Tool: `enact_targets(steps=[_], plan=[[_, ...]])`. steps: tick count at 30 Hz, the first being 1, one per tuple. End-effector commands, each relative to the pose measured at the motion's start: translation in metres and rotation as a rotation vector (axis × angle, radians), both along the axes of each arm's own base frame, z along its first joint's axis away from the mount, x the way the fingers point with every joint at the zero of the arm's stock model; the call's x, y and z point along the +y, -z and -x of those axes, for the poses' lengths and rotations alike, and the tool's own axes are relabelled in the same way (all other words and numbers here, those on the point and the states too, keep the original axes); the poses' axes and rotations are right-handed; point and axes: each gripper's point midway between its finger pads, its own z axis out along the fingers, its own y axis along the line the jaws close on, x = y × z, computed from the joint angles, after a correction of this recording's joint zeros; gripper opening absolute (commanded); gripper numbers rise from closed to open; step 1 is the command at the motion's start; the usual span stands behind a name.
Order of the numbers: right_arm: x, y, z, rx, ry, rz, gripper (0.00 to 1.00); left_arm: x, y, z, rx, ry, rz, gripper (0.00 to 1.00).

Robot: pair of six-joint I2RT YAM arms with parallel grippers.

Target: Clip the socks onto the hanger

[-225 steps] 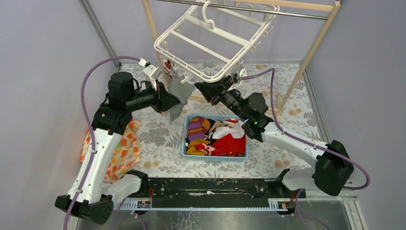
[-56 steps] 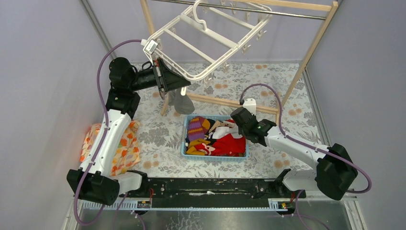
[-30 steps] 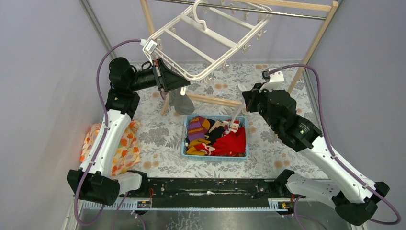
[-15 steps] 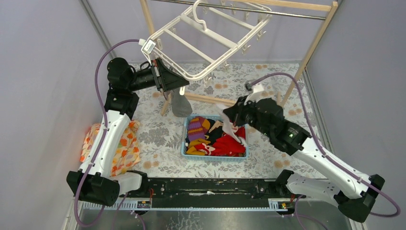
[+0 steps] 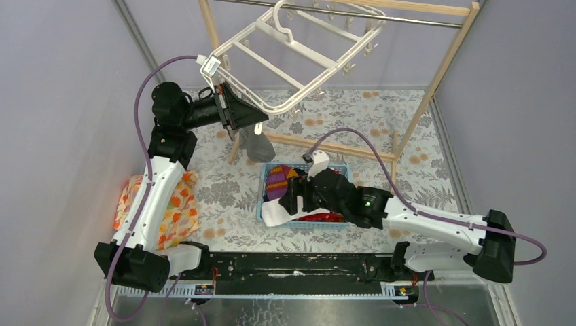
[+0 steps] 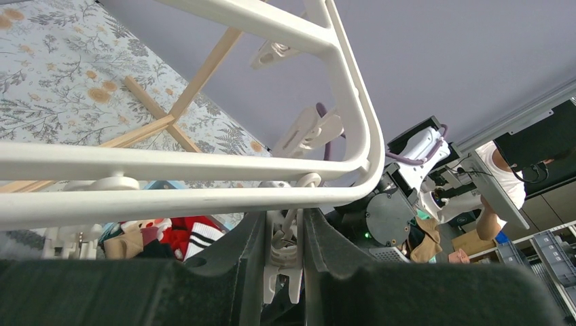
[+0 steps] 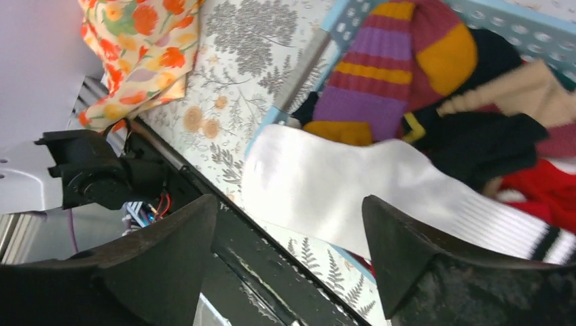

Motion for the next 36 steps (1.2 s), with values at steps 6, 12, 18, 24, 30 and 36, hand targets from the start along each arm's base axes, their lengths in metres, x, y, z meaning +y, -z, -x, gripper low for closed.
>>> enact_targets(steps=[6, 12, 18, 24, 30, 36], plan=[[-0.098, 0.032, 0.008, 0.358, 0.633, -0.274, 0.75, 0.004, -0.004, 0.003, -0.025, 0.0, -0.013, 0.0], [-0.129, 0.061, 0.022, 0.472, 0.747, -0.358, 0.73, 0.004, -0.004, 0.003, -0.022, 0.0, -0.011, 0.0], [-0.142, 0.069, 0.018, 0.462, 0.819, -0.347, 0.72, 0.004, -0.003, 0.001, -0.018, -0.003, -0.01, 0.0], [-0.146, 0.072, 0.004, 0.421, 0.885, -0.429, 0.68, 0.004, -0.004, 0.002, -0.02, 0.0, -0.01, 0.0], [-0.148, 0.083, -0.001, 0.423, 0.937, -0.444, 0.68, 0.004, -0.007, 0.002, -0.025, 0.0, -0.009, 0.0], [-0.15, 0.084, -0.011, 0.38, 0.981, -0.48, 0.65, 0.004, -0.006, 0.002, -0.019, -0.001, -0.005, 0.0]])
